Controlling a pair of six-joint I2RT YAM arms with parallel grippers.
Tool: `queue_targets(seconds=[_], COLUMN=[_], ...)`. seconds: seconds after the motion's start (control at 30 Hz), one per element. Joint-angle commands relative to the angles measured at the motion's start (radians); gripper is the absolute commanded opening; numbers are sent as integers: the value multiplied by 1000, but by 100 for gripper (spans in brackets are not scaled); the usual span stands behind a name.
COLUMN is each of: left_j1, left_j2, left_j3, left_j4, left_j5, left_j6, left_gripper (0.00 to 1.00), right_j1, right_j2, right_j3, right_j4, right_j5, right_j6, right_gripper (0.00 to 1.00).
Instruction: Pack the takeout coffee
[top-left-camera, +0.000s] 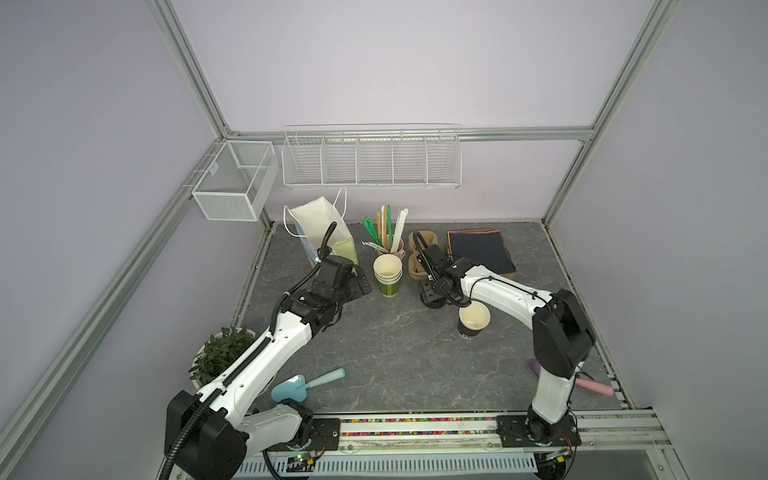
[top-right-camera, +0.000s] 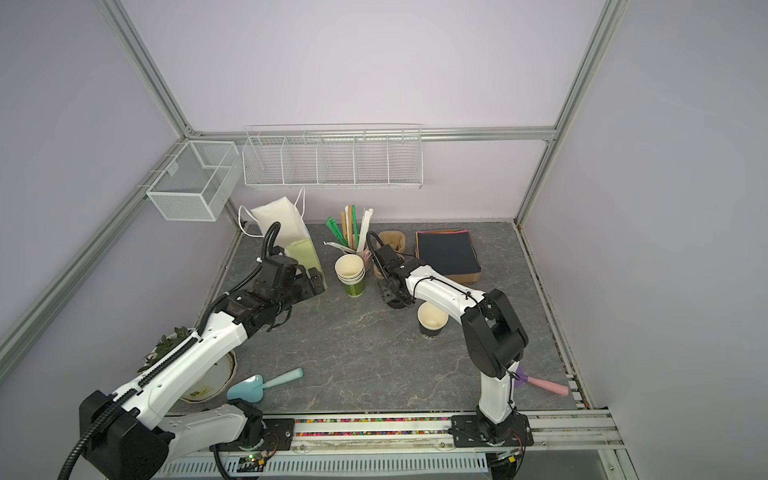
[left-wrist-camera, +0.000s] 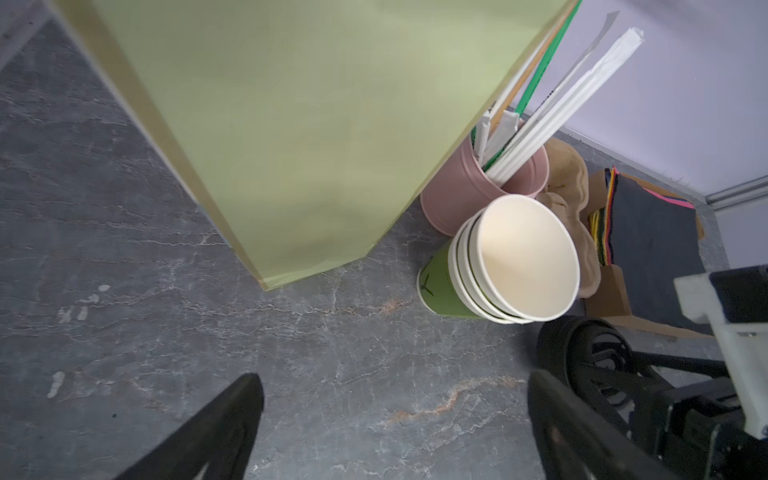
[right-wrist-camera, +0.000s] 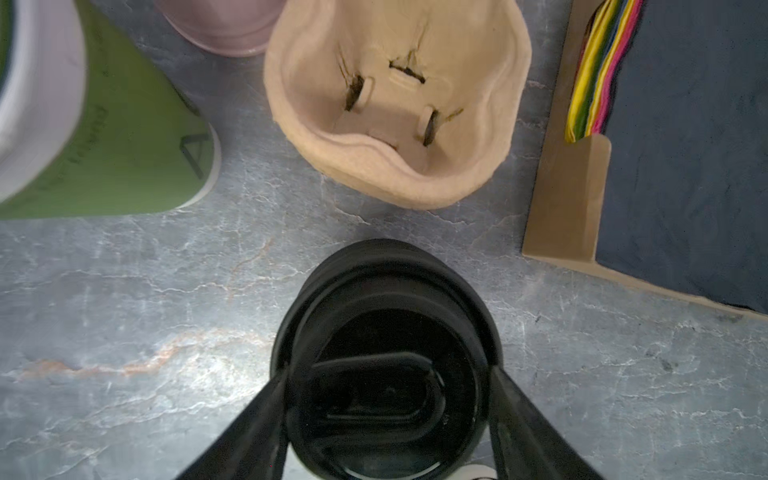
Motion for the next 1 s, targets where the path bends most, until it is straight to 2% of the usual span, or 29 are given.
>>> queue_targets(seconds=[0.0, 0.13, 0.47, 0.77, 0.97], left_j1=[-2, -22, -121, -153, -194], left_j2=[20, 45, 139, 295, 343], left_j3=[-46, -93, -109, -56, -32], left_j4=[66, 149, 243, 270, 294], left_j5=[131, 225, 270, 383, 364], left_j6=[-16, -51, -92, -137, -152], left_gripper=[99, 99, 99, 100, 100], right_j1=[-12, -25, -45, -60, -67], right_j2=[-36, -51, -92, -113, -127], right_j3=[-30, -49, -89, -107, -124], right_j4=[12, 30, 71, 77, 90], right_j5=[-39, -70, -107, -126, -150], right_j6=[11, 15, 21, 26, 35], right_gripper=[69, 69, 69, 69, 69])
